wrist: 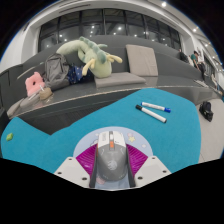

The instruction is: Arrange mouse

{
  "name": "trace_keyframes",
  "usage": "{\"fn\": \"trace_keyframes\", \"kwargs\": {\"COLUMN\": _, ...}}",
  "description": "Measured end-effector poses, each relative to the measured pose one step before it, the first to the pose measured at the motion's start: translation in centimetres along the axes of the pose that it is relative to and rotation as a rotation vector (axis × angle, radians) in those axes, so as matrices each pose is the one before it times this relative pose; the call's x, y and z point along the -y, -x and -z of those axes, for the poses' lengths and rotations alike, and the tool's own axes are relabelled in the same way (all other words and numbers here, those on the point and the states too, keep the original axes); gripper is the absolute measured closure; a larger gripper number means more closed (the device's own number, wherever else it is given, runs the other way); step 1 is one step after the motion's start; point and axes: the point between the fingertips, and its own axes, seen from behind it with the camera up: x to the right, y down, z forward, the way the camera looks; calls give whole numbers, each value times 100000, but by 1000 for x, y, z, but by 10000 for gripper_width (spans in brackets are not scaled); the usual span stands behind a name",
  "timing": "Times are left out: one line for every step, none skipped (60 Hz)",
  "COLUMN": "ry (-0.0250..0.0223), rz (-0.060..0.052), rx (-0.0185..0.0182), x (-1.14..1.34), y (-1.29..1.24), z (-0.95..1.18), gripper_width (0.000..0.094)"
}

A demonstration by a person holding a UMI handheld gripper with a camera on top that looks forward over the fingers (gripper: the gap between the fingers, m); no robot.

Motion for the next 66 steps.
{"fn": "trace_keyframes", "kwargs": {"ry": 935, "rz": 479, "rx": -456, "x": -446, "y": -230, "z": -221, "gripper_width": 484}}
{"fn": "trace_keyframes", "kwargs": {"ry": 1412, "rz": 705, "rx": -654, "x": -557, "y": -239, "z": -264, "gripper_width": 473}}
{"fn": "trace_keyframes", "kwargs": {"ry": 1563, "rz": 903, "rx": -575, "x": -556, "y": -162, "z": -239, "gripper_width": 447}}
{"fn": "trace_keyframes", "kwargs": {"ry": 702, "rz": 1032, "rx": -75, "x": -245, "y": -9, "z": -161, "gripper_width": 431}}
{"fn": "trace_keyframes", "kwargs": {"ry": -1268, "rz": 531, "rx": 112, "x": 519, "y": 228, "z": 141, "gripper_width": 418}}
{"fn": "trace_keyframes", "kwargs": {"ry": -1023, "rz": 696, "rx": -525, "x": 131, "y": 6, "z": -23, "gripper_width": 398}}
{"fn": "trace_keyframes", "kwargs": {"ry": -688, "rz": 574, "rx": -587, "x": 243, "y": -49, "z": -22, "gripper_width": 334}}
{"fn": "trace_keyframes", "kwargs": {"ry": -388, "rz": 735, "rx": -544, "x": 163, "y": 1, "z": -29, "gripper_width": 262}}
{"fn": "trace_keyframes", "kwargs": {"ry": 40, "rz": 1282, "rx": -205, "x": 92, "y": 72, "z": -41, "gripper_width": 215}}
{"fn": "trace_keyframes", "kwargs": {"ry": 573, "rz": 2024, "rx": -299, "x": 19, "y": -31, "z": 28, "gripper_width": 168}}
{"fn": "trace_keyframes", "kwargs": {"ry": 89, "rz": 2442, "rx": -1221, "x": 190, "y": -263, "z": 71, "gripper_width": 120}}
{"fn": "trace_keyframes", "kwargs": {"ry": -923, "rz": 2523, "rx": -1952, "x": 379, "y": -477, "z": 191, "gripper_width": 73}}
{"fn": "trace_keyframes", "kwargs": {"ry": -1532, "rz": 2604, "rx": -1238, "x": 877, "y": -557, "z": 251, "gripper_width": 92}}
{"fn": "trace_keyframes", "kwargs": {"ry": -1692, "rz": 2416, "rx": -1470, "x": 402, "y": -111, "z": 482, "gripper_width": 87}}
{"fn": "trace_keyframes", "kwargs": {"ry": -1503, "rz": 1895, "rx": -917, "x": 387, "y": -100, "z": 363, "gripper_width": 84}}
{"fn": "trace_keyframes", "kwargs": {"ry": -1193, "rz": 1113, "rx": -167, "x": 405, "y": 45, "z": 563, "gripper_width": 84}}
{"fn": "trace_keyframes", "kwargs": {"ry": -1330, "rz": 156, "rx": 549, "x": 488, "y": 209, "z": 657, "gripper_width": 82}}
{"fn": "trace_keyframes", "kwargs": {"ry": -1426, "rz": -546, "rx": 914, "x": 513, "y": 237, "z": 751, "gripper_width": 85}}
{"fn": "trace_keyframes", "kwargs": {"ry": -1235, "rz": -774, "rx": 822, "x": 475, "y": 231, "z": 855, "gripper_width": 88}}
{"fn": "trace_keyframes", "kwargs": {"ry": -1110, "rz": -526, "rx": 759, "x": 470, "y": -117, "z": 403, "gripper_width": 85}}
{"fn": "trace_keyframes", "kwargs": {"ry": -1087, "rz": -1009, "rx": 623, "x": 385, "y": 239, "z": 1168, "gripper_width": 83}}
{"fn": "trace_keyframes", "kwargs": {"ry": -1652, "rz": -1082, "rx": 604, "x": 520, "y": 208, "z": 1311, "gripper_width": 80}}
{"fn": "trace_keyframes", "kwargs": {"ry": -1789, "rz": -1129, "rx": 437, "x": 542, "y": 230, "z": 1311, "gripper_width": 78}}
{"fn": "trace_keyframes", "kwargs": {"ry": -1223, "rz": -1053, "rx": 316, "x": 413, "y": 202, "z": 1360, "gripper_width": 78}}
{"fn": "trace_keyframes", "kwargs": {"ry": -537, "rz": -783, "rx": 372, "x": 261, "y": 240, "z": 1409, "gripper_width": 78}}
{"fn": "trace_keyframes", "kwargs": {"ry": -234, "rz": -568, "rx": 673, "x": 216, "y": 297, "z": 1448, "gripper_width": 78}}
{"fn": "trace_keyframes", "kwargs": {"ry": -333, "rz": -566, "rx": 786, "x": 232, "y": 335, "z": 1500, "gripper_width": 78}}
{"fn": "trace_keyframes", "kwargs": {"ry": -168, "rz": -369, "rx": 785, "x": 162, "y": 338, "z": 1458, "gripper_width": 78}}
{"fn": "trace_keyframes", "kwargs": {"ry": 141, "rz": 85, "rx": 814, "x": 102, "y": 369, "z": 1433, "gripper_width": 78}}
{"fn": "trace_keyframes", "kwargs": {"ry": 272, "rz": 604, "rx": 1106, "x": 87, "y": 402, "z": 1436, "gripper_width": 81}}
{"fn": "trace_keyframes", "kwargs": {"ry": 279, "rz": 842, "rx": 1445, "x": 84, "y": 475, "z": 1439, "gripper_width": 79}}
{"fn": "trace_keyframes", "kwargs": {"ry": 76, "rz": 820, "rx": 1303, "x": 115, "y": 400, "z": 1416, "gripper_width": 79}}
{"fn": "trace_keyframes", "kwargs": {"ry": -31, "rz": 707, "rx": 830, "x": 132, "y": 346, "z": 1337, "gripper_width": 79}}
{"fn": "trace_keyframes", "kwargs": {"ry": 14, "rz": 914, "rx": 256, "x": 99, "y": 244, "z": 1290, "gripper_width": 81}}
{"fn": "trace_keyframes", "kwargs": {"ry": 98, "rz": 1367, "rx": -24, "x": 23, "y": 199, "z": 1281, "gripper_width": 82}}
{"fn": "trace_keyframes", "kwargs": {"ry": -29, "rz": 1676, "rx": 76, "x": 67, "y": 209, "z": 1294, "gripper_width": 80}}
{"fn": "trace_keyframes", "kwargs": {"ry": -205, "rz": 1786, "rx": 299, "x": 84, "y": 264, "z": 1185, "gripper_width": 79}}
{"fn": "trace_keyframes", "kwargs": {"ry": -184, "rz": 1649, "rx": 190, "x": 41, "y": 253, "z": 1102, "gripper_width": 80}}
{"fn": "trace_keyframes", "kwargs": {"ry": -288, "rz": 1233, "rx": -85, "x": 46, "y": 195, "z": 1128, "gripper_width": 79}}
{"fn": "trace_keyframes", "kwargs": {"ry": -341, "rz": 661, "rx": -229, "x": 49, "y": 153, "z": 1128, "gripper_width": 77}}
{"fn": "trace_keyframes", "kwargs": {"ry": -237, "rz": -286, "rx": 78, "x": -72, "y": 115, "z": 1120, "gripper_width": 78}}
{"fn": "trace_keyframes", "kwargs": {"ry": 92, "rz": -517, "rx": 207, "x": -99, "y": 312, "z": 1010, "gripper_width": 80}}
{"fn": "trace_keyframes", "kwargs": {"ry": 409, "rz": -626, "rx": 488, "x": -170, "y": 369, "z": 942, "gripper_width": 80}}
{"fn": "trace_keyframes", "kwargs": {"ry": 647, "rz": -576, "rx": 543, "x": -238, "y": 368, "z": 955, "gripper_width": 79}}
{"fn": "trace_keyframes", "kwargs": {"ry": 696, "rz": -747, "rx": 394, "x": -232, "y": 309, "z": 894, "gripper_width": 79}}
{"fn": "trace_keyframes", "kwargs": {"ry": 620, "rz": -1053, "rx": 338, "x": -234, "y": 327, "z": 880, "gripper_width": 80}}
{"fn": "trace_keyframes", "kwargs": {"ry": 318, "rz": -864, "rx": 490, "x": -549, "y": 291, "z": 954, "gripper_width": 79}}
{"fn": "trace_keyframes", "kwargs": {"ry": 648, "rz": -774, "rx": 728, "x": -197, "y": 400, "z": 720, "gripper_width": 80}}
{"fn": "trace_keyframes", "kwargs": {"ry": 798, "rz": -579, "rx": 688, "x": -240, "y": 364, "z": 707, "gripper_width": 81}}
{"fn": "trace_keyframes", "kwargs": {"ry": 956, "rz": -829, "rx": 384, "x": -264, "y": 252, "z": 642, "gripper_width": 81}}
{"fn": "trace_keyframes", "kwargs": {"ry": 1020, "rz": -1257, "rx": 166, "x": -257, "y": 219, "z": 570, "gripper_width": 80}}
{"fn": "trace_keyframes", "kwargs": {"ry": 746, "rz": -1246, "rx": 409, "x": -158, "y": 317, "z": 529, "gripper_width": 77}}
{"fn": "trace_keyframes", "kwargs": {"ry": 312, "rz": -810, "rx": 752, "x": -45, "y": 394, "z": 439, "gripper_width": 80}}
{"fn": "trace_keyframes", "kwargs": {"ry": 11, "rz": -319, "rx": 831, "x": -3, "y": 334, "z": 418, "gripper_width": 79}}
{"fn": "trace_keyframes", "kwargs": {"ry": -42, "rz": -9, "rx": 549, "x": -25, "y": 229, "z": 378, "gripper_width": 79}}
{"fn": "trace_keyframes", "kwargs": {"ry": 21, "rz": 99, "rx": 201, "x": -46, "y": 137, "z": 337, "gripper_width": 81}}
{"fn": "trace_keyframes", "kwargs": {"ry": 27, "rz": 339, "rx": 15, "x": -18, "y": 114, "z": 265, "gripper_width": 82}}
{"fn": "trace_keyframes", "kwargs": {"ry": -83, "rz": 563, "rx": -30, "x": -7, "y": 79, "z": 273, "gripper_width": 80}}
{"fn": "trace_keyframes", "kwargs": {"ry": -385, "rz": 618, "rx": 9, "x": 81, "y": 118, "z": 254, "gripper_width": 81}}
{"fn": "trace_keyframes", "kwargs": {"ry": -685, "rz": 413, "rx": 2, "x": 124, "y": 121, "z": 187, "gripper_width": 78}}
{"fn": "trace_keyframes", "kwargs": {"ry": -636, "rz": 357, "rx": 53, "x": 120, "y": 104, "z": 190, "gripper_width": 78}}
{"fn": "trace_keyframes", "kwargs": {"ry": -440, "rz": 467, "rx": 50, "x": 48, "y": 100, "z": 126, "gripper_width": 78}}
{"fn": "trace_keyframes", "kwargs": {"ry": -235, "rz": 574, "rx": 22, "x": 1, "y": 55, "z": 136, "gripper_width": 81}}
{"fn": "trace_keyframes", "kwargs": {"ry": -206, "rz": 586, "rx": -90, "x": 4, "y": 7, "z": 143, "gripper_width": 79}}
{"fn": "trace_keyframes", "kwargs": {"ry": -194, "rz": 461, "rx": -199, "x": 41, "y": -38, "z": 111, "gripper_width": 79}}
{"fn": "trace_keyframes", "kwargs": {"ry": -78, "rz": 139, "rx": -67, "x": -39, "y": 0, "z": 99, "gripper_width": 79}}
